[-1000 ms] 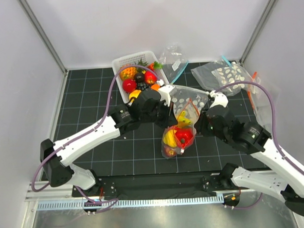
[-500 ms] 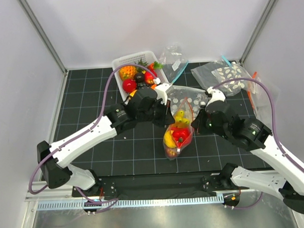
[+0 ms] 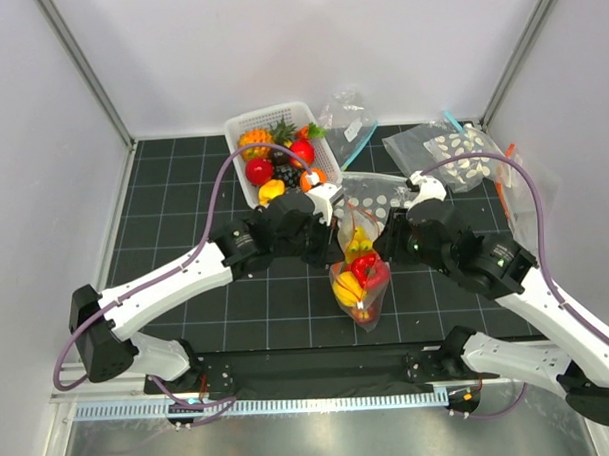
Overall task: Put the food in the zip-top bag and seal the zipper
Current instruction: Adjust the zipper food storage bag at the center of the board.
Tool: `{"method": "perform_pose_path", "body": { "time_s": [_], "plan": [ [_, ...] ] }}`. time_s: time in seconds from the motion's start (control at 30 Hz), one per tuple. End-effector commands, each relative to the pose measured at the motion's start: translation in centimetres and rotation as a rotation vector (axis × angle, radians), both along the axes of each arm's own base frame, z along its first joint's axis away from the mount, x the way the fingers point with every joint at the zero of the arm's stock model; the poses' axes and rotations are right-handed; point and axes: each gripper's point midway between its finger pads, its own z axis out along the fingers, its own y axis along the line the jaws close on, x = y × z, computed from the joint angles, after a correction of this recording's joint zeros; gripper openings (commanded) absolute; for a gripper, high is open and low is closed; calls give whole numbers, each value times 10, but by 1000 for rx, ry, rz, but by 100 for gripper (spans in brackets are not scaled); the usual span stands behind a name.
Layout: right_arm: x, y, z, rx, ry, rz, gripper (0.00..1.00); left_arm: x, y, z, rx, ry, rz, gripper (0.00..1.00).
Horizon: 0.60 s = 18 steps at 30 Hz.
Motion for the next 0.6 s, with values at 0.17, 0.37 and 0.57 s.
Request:
{"method": "perform_pose_path", "body": {
  "time_s": [0.17,0.37,0.57],
  "plan": [
    [5,-13,-5,-83,-13,-38,38,2,-8,27,-92,-40,-8,0],
    [9,-13,-6,-106,-11,-44,43,3,-4,31,-88,-53,0,0],
    [13,-5,-1,-104,-14,-25,31,4,-8,33,-84,-54,-16,0]
  ]
}}
